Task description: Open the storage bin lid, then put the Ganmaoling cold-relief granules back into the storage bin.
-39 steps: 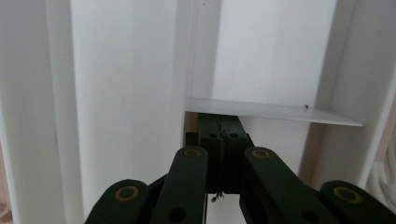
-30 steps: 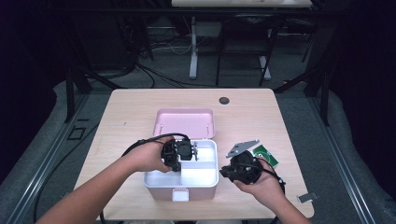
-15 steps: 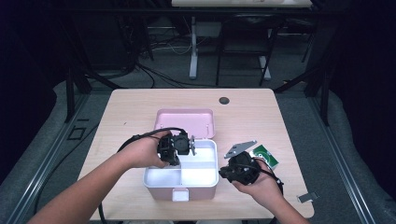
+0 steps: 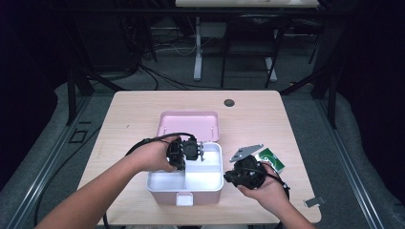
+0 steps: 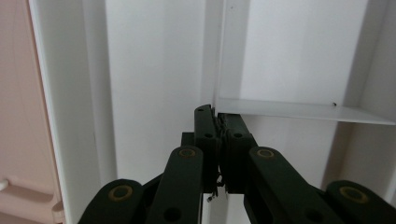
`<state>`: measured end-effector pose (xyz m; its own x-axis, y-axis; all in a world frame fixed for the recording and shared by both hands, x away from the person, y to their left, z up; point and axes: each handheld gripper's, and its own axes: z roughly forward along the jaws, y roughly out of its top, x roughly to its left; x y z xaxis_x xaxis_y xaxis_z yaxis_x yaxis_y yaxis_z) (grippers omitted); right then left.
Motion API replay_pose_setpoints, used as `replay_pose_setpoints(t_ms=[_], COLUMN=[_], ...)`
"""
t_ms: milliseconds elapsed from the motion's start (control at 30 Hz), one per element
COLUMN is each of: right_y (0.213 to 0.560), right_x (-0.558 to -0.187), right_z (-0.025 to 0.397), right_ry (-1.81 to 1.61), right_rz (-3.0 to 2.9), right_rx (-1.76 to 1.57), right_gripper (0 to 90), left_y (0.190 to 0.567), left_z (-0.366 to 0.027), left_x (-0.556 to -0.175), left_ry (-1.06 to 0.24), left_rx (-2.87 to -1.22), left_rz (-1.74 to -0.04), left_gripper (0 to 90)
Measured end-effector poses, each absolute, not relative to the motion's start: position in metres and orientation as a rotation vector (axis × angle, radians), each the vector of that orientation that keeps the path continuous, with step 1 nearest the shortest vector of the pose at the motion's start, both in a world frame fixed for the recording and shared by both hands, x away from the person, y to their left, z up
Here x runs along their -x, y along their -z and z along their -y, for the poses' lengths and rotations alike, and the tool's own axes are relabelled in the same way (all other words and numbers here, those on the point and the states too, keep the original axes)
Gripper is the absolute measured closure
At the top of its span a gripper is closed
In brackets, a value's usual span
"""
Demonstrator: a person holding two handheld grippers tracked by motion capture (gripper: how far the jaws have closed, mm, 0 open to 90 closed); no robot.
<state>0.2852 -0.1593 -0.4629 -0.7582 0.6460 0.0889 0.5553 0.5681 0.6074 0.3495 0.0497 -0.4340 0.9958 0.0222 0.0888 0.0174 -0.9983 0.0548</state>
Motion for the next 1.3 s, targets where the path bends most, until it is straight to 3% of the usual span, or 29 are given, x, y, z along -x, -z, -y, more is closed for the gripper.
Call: replay_pose_setpoints(t_ms=[867, 1300], right_y=[0.466, 0.464], right_x=[-0.289, -0.288], right_z=[0.159, 0.167], right_ry=[-0.968, -0.981], right_rz=[-2.650, -2.633], right_rx=[-1.049, -1.066], right_gripper=[80.1, 80.1], left_y=[0.437, 0.411], left_z=[-0.051, -0.057], left_x=[-0.351, -0.347], left_ry=[-0.078, -0.155], left_rx=[-3.101, -3.071], left_rz=[-0.026, -0.042], left_gripper=[89.0, 89.3])
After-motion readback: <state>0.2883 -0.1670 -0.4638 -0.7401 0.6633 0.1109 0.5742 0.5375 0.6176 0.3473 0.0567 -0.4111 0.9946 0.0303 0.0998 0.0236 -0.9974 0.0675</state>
